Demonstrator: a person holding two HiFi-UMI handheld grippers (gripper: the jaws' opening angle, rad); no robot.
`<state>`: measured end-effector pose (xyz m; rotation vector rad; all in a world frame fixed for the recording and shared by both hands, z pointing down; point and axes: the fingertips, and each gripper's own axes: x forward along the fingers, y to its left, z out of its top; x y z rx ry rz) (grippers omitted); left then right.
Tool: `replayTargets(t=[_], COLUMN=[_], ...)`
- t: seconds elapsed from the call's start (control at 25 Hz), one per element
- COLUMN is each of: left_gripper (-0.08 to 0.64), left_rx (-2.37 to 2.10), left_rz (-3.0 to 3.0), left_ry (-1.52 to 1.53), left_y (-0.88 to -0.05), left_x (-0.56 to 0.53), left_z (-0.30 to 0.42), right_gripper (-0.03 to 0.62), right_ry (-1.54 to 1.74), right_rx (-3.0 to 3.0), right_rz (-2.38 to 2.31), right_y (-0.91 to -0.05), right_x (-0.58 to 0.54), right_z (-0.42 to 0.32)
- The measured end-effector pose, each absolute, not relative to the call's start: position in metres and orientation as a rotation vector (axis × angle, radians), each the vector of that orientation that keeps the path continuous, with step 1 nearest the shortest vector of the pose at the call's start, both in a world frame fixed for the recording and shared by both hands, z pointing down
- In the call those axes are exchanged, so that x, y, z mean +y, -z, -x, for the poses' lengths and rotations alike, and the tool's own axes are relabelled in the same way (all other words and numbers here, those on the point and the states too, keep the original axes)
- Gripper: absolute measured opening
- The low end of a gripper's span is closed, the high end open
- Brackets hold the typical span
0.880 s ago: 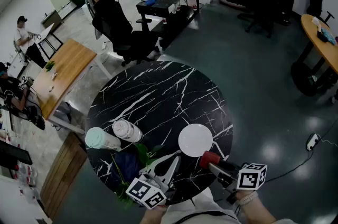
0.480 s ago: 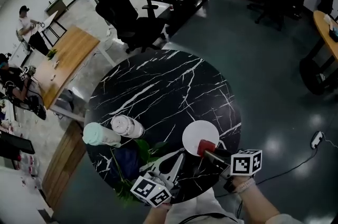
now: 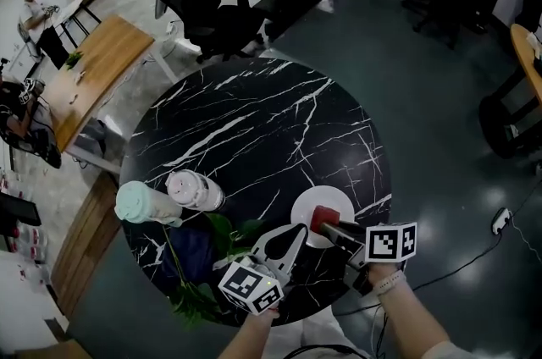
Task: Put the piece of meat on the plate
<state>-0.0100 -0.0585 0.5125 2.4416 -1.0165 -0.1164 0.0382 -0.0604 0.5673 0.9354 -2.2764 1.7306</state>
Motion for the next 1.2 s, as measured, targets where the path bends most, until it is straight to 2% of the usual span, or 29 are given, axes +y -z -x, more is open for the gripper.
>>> replayTargets(t=[0.24,0.48,0.6,0.84,1.2], left_gripper=[0.009,0.009,0.009,0.009,0.009], left_rx=[-1.017,-1.019,-1.011,-1.002,-0.97], left_rz=[-2.413,-2.39,-2.385,-2.376,-2.381], left_ry=[0.137,0.147,0.158,0.167,0.193], left_y=[-0.524,-0.527,-0.528,-0.527,-0.51], left_x=[-0.061,-0.056,-0.057,-0.056,-0.054], left_z=[0.012,0.022,0.026,0.027,0.025], right_gripper=[0.086,0.092,0.125,0.247,0.272], right_ry=[-1.778,-1.645,-1.562,-1.391,-1.273], right_rx=[-2.229,-2.207,-2.209,-2.222,-2.333], right_rz=[-0.865,-0.863,-0.891,-0.954,-1.021], right_y=[-0.576,-0.579,-0.576,-0.571,-0.535], right_x=[-0.065,-0.071,-0.076,-0.081,-0.083], right_z=[-0.027,-0.026,-0.031,-0.041,-0.047])
